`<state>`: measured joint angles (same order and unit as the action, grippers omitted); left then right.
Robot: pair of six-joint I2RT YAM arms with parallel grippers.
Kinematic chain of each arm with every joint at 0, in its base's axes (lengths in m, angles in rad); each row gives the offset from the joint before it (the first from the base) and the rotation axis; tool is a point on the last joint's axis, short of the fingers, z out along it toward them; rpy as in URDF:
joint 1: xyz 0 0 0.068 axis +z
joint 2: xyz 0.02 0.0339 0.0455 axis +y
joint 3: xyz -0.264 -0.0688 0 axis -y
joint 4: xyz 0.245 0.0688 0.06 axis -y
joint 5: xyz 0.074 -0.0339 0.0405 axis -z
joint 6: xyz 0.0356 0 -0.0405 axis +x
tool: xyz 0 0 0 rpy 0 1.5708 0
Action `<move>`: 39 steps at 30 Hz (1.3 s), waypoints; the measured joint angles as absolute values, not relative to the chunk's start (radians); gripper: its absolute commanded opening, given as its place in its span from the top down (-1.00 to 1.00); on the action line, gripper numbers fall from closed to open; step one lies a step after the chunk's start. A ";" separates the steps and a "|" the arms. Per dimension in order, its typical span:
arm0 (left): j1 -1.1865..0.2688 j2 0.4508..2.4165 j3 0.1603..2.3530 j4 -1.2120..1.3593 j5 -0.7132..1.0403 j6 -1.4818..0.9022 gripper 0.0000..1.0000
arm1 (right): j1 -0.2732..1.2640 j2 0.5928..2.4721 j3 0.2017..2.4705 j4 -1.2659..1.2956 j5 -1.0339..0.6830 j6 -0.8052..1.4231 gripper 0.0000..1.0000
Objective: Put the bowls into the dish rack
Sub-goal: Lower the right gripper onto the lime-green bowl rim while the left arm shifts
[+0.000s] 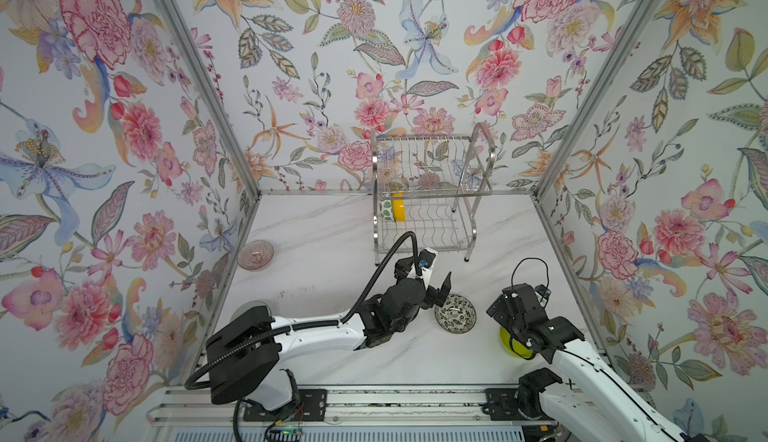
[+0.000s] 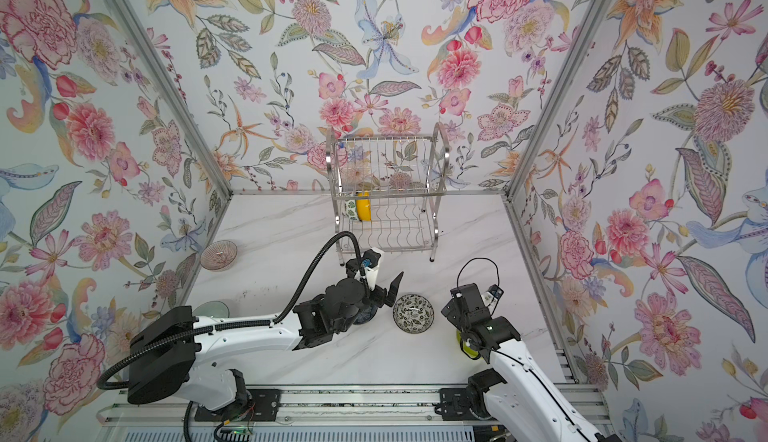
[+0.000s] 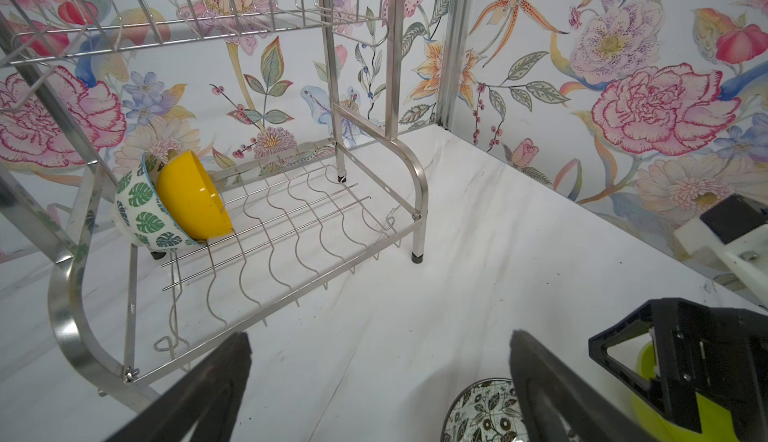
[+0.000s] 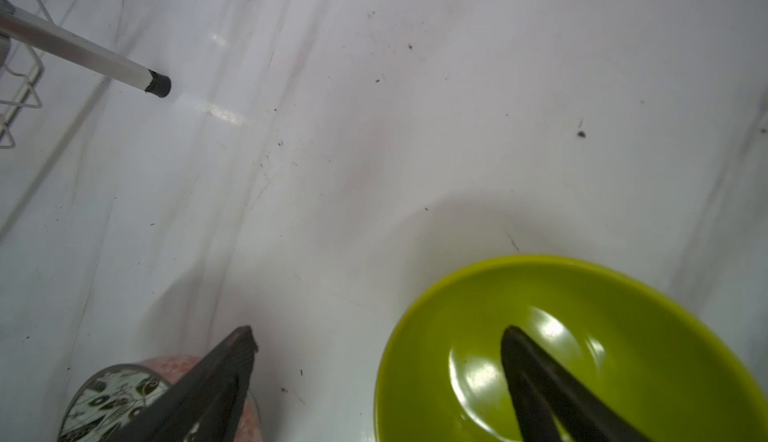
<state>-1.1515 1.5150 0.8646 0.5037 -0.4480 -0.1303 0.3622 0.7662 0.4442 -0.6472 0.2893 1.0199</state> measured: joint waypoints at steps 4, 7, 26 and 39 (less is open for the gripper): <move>-1.152 1.515 0.857 0.519 -0.447 -0.127 -0.98 | 0.357 0.775 0.416 -0.636 0.281 1.035 -0.36; -1.152 1.515 0.845 0.522 -0.447 -0.123 -0.98 | 0.350 0.812 0.410 -0.620 0.280 1.029 -0.16; -1.152 1.515 0.805 0.529 -0.451 -0.120 -0.98 | 0.278 0.963 0.502 -0.488 0.321 0.843 0.93; -1.137 1.490 0.773 0.522 -0.451 -0.145 -0.98 | 0.275 1.400 0.805 -0.383 0.171 0.687 0.93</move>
